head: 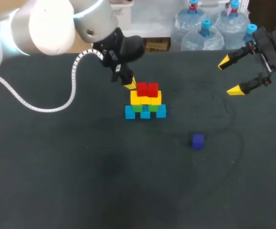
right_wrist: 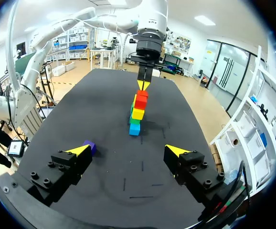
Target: Place the blue cubes, place green cubes on the blue cubes, place the yellow cubes on the green cubes, then place the red cubes on the yellow cubes, and place purple cube on the red cubes.
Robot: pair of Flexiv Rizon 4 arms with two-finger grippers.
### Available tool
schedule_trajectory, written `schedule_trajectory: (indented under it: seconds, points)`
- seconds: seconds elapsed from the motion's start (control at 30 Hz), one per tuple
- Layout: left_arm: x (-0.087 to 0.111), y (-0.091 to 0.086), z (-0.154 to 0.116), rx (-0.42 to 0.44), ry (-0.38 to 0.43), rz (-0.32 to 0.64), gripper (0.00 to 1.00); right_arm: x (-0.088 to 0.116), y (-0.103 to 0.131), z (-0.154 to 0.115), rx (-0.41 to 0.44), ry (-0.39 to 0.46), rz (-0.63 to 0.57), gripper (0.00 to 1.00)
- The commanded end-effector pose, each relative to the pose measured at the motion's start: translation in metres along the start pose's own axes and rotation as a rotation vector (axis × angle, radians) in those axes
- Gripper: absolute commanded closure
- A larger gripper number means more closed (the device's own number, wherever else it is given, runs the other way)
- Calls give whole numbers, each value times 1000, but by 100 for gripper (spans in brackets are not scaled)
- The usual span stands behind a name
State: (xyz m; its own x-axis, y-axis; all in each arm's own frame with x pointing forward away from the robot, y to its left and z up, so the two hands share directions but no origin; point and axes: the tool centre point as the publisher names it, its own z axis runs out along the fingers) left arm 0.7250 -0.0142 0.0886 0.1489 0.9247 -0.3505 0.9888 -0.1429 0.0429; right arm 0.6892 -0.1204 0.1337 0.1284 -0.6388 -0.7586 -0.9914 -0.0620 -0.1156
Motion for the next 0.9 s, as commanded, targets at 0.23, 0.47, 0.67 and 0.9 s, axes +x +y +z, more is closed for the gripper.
schedule_trajectory:
  seconds: [0.23, 0.47, 0.67, 0.9]
  points:
    - [2, 0, -4, 1, 6, -5, 100, 0, -1, 1, 0, -1, -1, 0]
    - [11, -4, -19, -35, 7, -23, 100, 0, -1, 1, 0, -1, -1, 0]
    - [28, -13, -33, -61, -8, -49, 100, 0, -1, 1, 0, -1, -1, 0]
    - [51, -24, -48, -88, -38, -49, 100, 0, -1, 1, 0, -1, -1, 0]
